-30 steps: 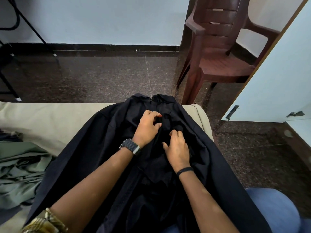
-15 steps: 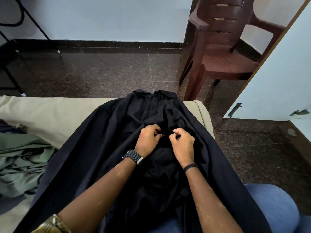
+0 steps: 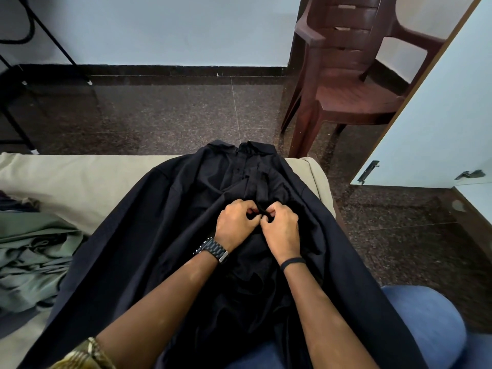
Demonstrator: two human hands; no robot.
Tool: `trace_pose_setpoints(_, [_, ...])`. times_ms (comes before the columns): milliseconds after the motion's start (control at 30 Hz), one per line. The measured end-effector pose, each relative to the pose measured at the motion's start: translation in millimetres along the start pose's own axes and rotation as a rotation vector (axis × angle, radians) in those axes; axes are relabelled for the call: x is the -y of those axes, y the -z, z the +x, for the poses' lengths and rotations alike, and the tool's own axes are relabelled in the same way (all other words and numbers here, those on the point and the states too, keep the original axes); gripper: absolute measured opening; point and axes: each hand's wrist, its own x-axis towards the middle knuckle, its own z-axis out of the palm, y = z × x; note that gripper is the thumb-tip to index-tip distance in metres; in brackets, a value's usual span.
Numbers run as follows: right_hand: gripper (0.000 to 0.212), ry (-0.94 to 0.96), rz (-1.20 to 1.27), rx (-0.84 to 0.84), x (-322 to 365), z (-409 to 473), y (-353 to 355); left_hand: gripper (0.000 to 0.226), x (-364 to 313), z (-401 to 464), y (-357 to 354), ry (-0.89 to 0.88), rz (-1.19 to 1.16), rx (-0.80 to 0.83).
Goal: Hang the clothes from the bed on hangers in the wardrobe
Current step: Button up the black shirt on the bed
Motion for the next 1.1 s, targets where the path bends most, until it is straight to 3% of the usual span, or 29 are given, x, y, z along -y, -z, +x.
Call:
trace_pose_setpoints(100, [0.013,0.006,-0.027,-0.009,1.9,-2.9,0.1,0.020,-3.1,-0.9,1.3,-0.004,0.065,0.008])
trace_pose_setpoints(267, [0.009,-0.007,0.147,0.009,-0.2,-4.1,6.5,0.012,-9.4,-3.3,4.0,0.034,0.055,-0.011])
trace_pose_setpoints(400, [0.006,-0.043,0.337,0.023,-0.2,-8.6,13.6,0.006,-7.2,-8.0,10.5,0.127,-0.251,0.013])
trace_pose_setpoints(600, [0.008,-0.029,0.535,0.049,7.0,-26.7,23.1,0.013,-14.3,-34.8,28.6,0.328,-0.939,0.097])
trace_pose_setpoints(667, [0.009,-0.020,0.575,0.035,8.8,-34.9,25.7,0.017,-18.2,-44.1,35.0,0.336,-1.051,0.117])
trace_pose_setpoints(967, [0.021,0.099,0.533,-0.069,13.7,-57.1,41.5,0.011,-34.8,-68.9,45.9,0.325,-1.144,0.104])
trace_pose_setpoints(1100, [0.013,0.181,0.438,-0.133,14.8,-60.1,44.8,0.010,-42.6,-73.4,47.0,0.349,-1.169,0.060])
